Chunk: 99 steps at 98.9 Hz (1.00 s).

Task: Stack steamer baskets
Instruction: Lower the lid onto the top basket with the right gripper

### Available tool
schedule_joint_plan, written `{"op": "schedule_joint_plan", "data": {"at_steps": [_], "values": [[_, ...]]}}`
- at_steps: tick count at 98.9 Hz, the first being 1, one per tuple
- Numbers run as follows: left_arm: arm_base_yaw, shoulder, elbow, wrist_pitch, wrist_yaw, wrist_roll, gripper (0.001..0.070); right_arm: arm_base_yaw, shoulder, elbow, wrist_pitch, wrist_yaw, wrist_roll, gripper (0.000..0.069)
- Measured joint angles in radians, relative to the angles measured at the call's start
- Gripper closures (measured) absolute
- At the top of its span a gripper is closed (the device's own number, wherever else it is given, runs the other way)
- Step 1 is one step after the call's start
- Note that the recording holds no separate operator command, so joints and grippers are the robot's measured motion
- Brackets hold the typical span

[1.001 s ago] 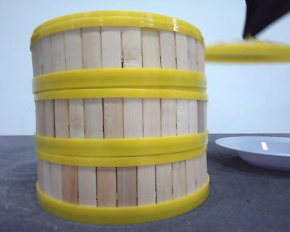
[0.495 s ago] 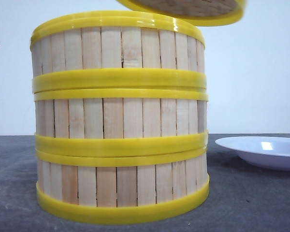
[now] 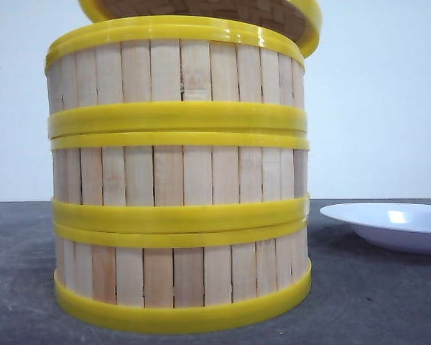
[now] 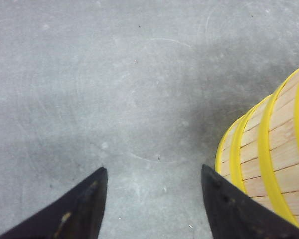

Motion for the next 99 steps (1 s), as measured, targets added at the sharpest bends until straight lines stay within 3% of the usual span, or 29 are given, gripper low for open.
{"op": "schedule_joint_plan", "data": {"at_steps": [99], "values": [[0.000, 0.000, 0.000, 0.000, 0.000, 0.000, 0.0353, 0.093, 0.099, 0.011, -0.003, 0.071, -0.009, 0.0637]]}}
